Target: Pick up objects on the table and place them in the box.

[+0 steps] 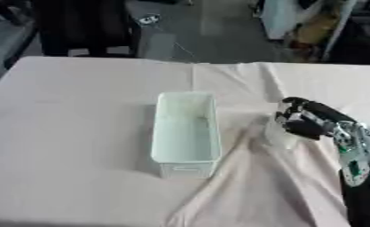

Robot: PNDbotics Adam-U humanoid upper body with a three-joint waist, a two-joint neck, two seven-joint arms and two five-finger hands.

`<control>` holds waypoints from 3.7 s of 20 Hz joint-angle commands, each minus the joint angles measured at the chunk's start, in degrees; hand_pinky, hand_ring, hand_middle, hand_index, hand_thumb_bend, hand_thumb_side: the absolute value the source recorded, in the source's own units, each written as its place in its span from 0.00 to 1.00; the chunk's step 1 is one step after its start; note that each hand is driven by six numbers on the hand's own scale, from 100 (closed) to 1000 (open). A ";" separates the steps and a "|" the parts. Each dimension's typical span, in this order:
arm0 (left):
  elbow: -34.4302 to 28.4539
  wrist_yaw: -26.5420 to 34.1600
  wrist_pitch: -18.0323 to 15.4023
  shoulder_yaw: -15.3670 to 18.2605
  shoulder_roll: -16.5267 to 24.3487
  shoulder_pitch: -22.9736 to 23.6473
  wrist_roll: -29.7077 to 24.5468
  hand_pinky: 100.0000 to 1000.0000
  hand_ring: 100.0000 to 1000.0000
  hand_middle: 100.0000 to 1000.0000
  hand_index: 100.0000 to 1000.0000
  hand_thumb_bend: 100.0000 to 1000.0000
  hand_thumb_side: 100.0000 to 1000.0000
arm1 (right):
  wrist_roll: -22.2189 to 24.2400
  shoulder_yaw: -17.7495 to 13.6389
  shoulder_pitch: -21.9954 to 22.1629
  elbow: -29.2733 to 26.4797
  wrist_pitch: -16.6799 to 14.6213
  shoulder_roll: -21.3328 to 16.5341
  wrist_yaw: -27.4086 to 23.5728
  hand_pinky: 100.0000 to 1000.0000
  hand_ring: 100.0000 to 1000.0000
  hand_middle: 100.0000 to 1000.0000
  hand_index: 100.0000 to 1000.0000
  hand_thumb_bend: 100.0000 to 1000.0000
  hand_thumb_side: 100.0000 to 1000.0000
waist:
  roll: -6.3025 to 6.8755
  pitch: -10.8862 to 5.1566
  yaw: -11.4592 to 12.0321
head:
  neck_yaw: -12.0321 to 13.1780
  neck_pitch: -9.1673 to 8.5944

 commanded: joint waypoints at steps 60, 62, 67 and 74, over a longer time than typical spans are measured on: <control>-0.83 -0.20 -0.06 -0.03 1.12 -1.09 -0.85 0.42 0.55 0.70 0.70 0.00 0.73 | 4.53 3.14 -5.99 13.18 -5.01 -1.15 5.49 1.00 1.00 1.00 0.72 0.31 1.00 | 0.30 -0.39 0.41 | -0.52 -0.87; -0.83 -0.20 -0.08 -0.04 1.10 -1.10 -0.86 0.42 0.55 0.70 0.70 0.00 0.73 | 5.21 3.56 -6.17 13.64 -5.45 -1.06 6.00 1.00 1.00 1.00 0.72 0.33 1.00 | 0.29 -0.40 0.45 | -0.51 -0.90; -0.83 -0.20 -0.09 -0.04 1.07 -1.11 -0.85 0.42 0.55 0.70 0.70 0.00 0.73 | 5.22 4.18 -6.27 14.16 -6.12 -0.80 6.94 1.00 1.00 1.00 0.71 0.29 1.00 | 0.30 -0.40 0.47 | -0.49 -0.87; -0.83 -0.11 -0.07 -0.22 1.09 -1.07 -1.03 0.42 0.55 0.70 0.70 0.00 0.73 | 5.45 7.07 -8.19 18.48 -7.84 -1.07 11.70 1.00 1.00 1.00 0.70 0.40 1.00 | 0.24 -0.58 0.56 | -0.55 -0.73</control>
